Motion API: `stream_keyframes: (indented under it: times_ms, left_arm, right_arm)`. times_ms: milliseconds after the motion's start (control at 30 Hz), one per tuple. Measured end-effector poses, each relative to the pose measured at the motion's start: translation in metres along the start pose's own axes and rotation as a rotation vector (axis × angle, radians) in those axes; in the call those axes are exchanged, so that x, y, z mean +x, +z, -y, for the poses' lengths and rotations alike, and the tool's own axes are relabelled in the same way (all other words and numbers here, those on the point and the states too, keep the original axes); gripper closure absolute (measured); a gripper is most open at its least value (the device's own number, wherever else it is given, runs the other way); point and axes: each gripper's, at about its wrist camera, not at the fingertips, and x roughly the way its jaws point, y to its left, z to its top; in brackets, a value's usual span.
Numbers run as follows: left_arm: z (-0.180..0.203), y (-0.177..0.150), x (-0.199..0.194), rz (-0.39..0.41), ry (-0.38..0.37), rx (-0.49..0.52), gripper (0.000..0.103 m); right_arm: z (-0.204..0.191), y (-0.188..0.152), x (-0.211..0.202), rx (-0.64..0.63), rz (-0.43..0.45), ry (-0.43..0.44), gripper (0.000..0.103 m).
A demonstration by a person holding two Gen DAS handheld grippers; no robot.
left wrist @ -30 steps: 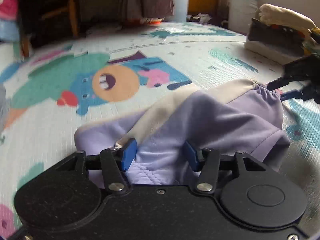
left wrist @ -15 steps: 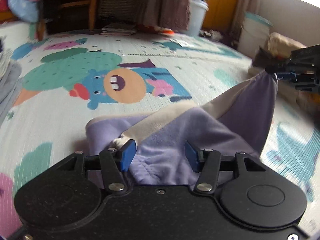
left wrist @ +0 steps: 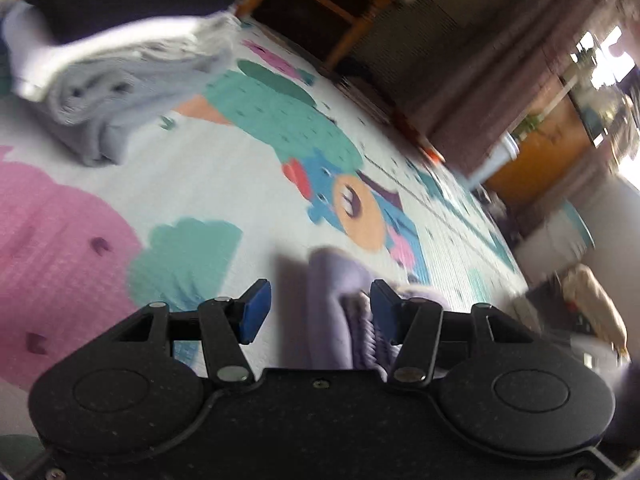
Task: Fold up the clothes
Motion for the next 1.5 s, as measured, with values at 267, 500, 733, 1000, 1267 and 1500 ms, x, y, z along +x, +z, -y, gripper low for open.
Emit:
stream_keyframes:
  times_ms: [267,500,733,1000,1267,1500]
  left_arm:
    - [0.083,-0.002,0.035,0.001,-0.175,0.491,0.050]
    - [0.109,-0.025,0.094,-0.024,-0.241,0.775,0.052]
    - [0.092,-0.071,0.111,-0.120,-0.048,1.014,0.058]
    - [0.084,-0.050,0.074,-0.137,-0.072,0.819,0.054]
    - [0.014,-0.018,0.034,-0.163,-0.064,0.195,0.035]
    - [0.001,-0.030,0.054,-0.260,-0.037,-0.067,0.032]
  right_arm:
    - [0.063,-0.037,-0.037,0.266,0.014,-0.219,0.072]
    - [0.079,-0.045,-0.013,0.203,-0.010,-0.198,0.072]
    - [0.057,-0.077,0.011,0.017,-0.070,-0.112,0.060]
    - [0.073,-0.060,-0.017,0.108,-0.067,-0.042,0.049]
    - [0.138,-0.078,-0.017,0.541,0.016,-0.107,0.035]
    - [0.150,-0.109,-0.006,0.784,0.036,-0.042,0.035]
